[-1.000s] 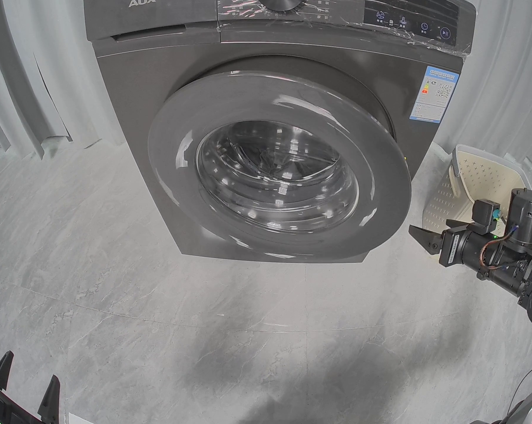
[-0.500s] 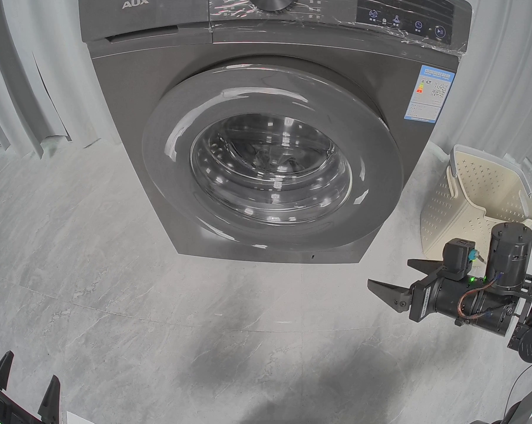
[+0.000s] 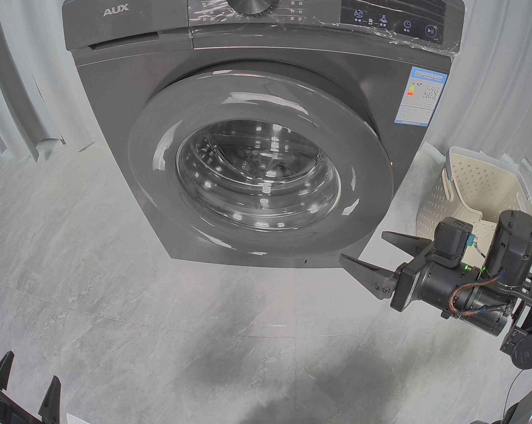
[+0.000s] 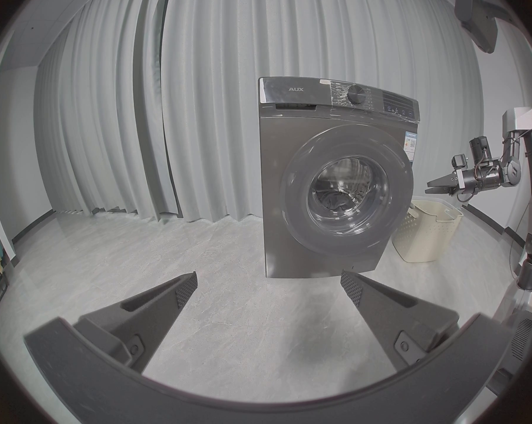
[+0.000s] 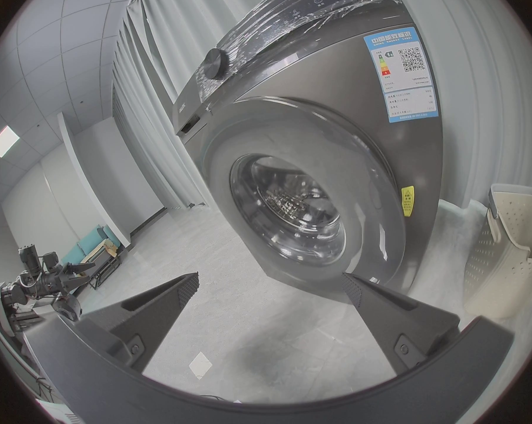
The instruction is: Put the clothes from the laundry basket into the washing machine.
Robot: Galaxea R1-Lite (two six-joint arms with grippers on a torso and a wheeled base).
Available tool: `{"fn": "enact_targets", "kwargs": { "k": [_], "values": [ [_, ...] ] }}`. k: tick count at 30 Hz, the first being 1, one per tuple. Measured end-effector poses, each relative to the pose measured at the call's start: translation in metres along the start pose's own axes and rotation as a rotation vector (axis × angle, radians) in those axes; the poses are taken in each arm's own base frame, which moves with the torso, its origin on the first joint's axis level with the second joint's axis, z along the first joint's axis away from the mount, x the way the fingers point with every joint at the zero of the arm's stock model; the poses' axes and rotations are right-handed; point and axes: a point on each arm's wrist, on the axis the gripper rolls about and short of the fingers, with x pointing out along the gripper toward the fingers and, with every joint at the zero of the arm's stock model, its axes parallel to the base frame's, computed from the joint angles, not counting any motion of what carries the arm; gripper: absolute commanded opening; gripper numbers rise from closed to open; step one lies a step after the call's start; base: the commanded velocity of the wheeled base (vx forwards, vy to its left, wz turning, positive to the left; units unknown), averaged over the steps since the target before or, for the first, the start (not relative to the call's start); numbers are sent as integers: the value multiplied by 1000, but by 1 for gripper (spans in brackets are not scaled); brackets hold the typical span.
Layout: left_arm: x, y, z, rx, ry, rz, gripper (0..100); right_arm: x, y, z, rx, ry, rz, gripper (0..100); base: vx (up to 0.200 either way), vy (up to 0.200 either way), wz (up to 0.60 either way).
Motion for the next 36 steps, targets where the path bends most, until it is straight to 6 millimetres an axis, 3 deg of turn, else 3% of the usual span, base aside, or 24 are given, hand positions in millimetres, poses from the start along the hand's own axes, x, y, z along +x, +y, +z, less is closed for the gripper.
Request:
{"fn": "enact_targets", "kwargs": {
  "k": [12, 25, 36],
  "values": [
    [0, 0, 0, -3, 0, 0, 100, 12, 3, 14, -3, -54, 9, 100, 200, 0, 0],
    [0, 0, 0, -4, 1, 0, 100, 22, 0, 28, -1, -112, -85, 100, 0, 0, 0],
    [0, 0, 0, -4, 1, 0, 100, 7, 4, 29, -13, -139, -115, 100, 0, 0, 0]
  ]
}}
